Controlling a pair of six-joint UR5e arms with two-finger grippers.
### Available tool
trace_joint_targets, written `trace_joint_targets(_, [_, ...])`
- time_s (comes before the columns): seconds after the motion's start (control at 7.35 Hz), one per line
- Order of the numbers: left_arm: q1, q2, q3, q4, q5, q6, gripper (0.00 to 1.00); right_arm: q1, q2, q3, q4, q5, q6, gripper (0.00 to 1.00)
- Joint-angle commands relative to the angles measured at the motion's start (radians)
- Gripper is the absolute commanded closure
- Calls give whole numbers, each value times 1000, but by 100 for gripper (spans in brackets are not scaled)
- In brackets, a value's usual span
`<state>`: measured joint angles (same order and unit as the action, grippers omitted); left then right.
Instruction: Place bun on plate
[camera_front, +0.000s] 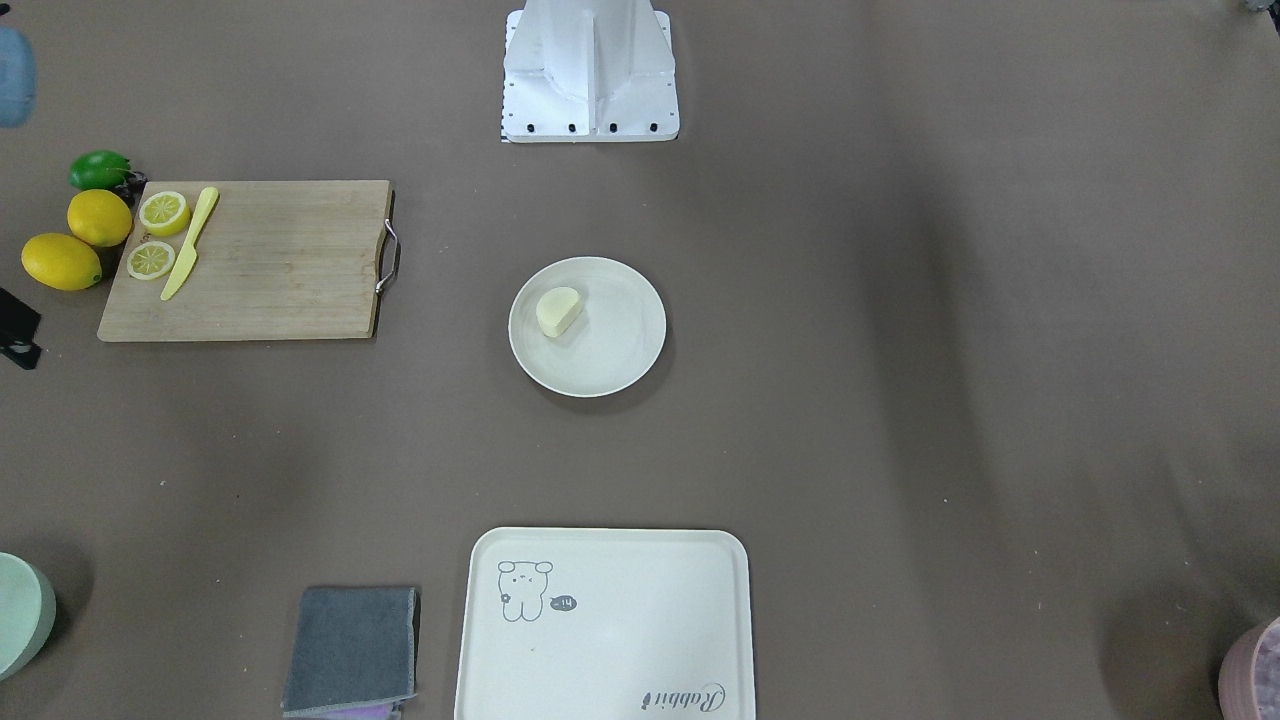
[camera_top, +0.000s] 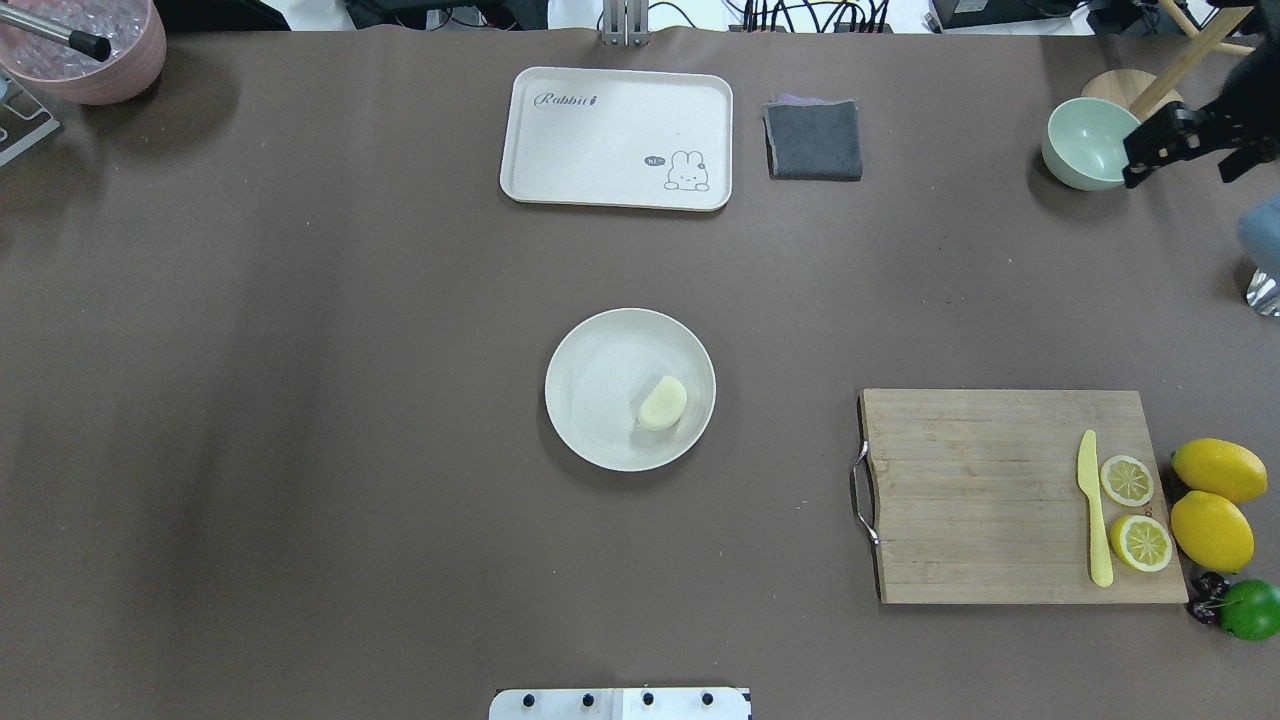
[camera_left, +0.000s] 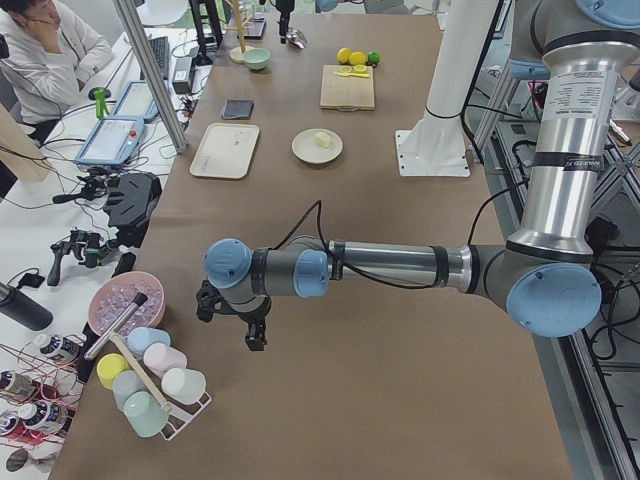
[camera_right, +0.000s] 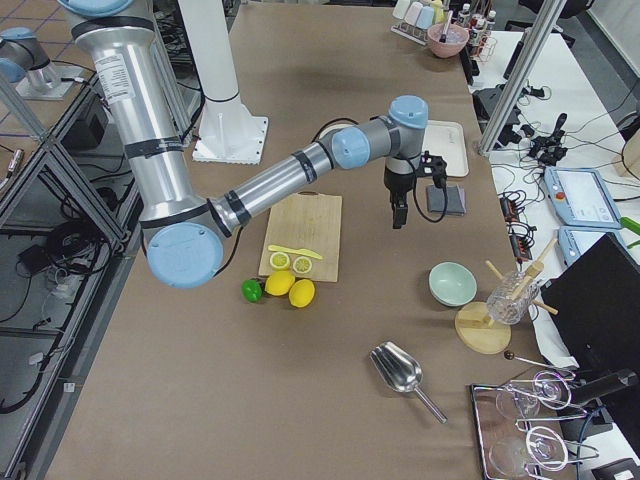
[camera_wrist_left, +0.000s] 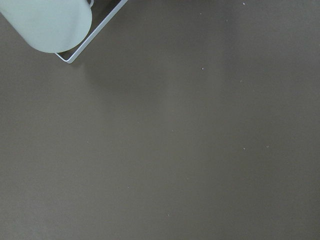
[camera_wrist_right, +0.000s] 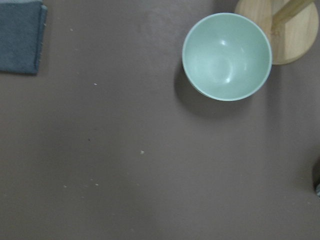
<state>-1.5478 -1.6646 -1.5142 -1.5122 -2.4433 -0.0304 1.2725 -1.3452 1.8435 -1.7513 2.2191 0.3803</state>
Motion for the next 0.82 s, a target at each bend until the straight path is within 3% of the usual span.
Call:
trace_joint_targets(0.0, [0, 0, -1, 0, 0, 0, 1, 140, -205, -10, 6, 59, -315, 0])
trace_joint_targets(0.27, [0, 0, 2, -2, 0, 0, 1, 212, -348, -10, 7, 57, -393, 0])
trace_joint_targets(0.68, [0, 2, 3, -2, 1, 0, 2, 222, -361, -9, 13, 53, -376, 0])
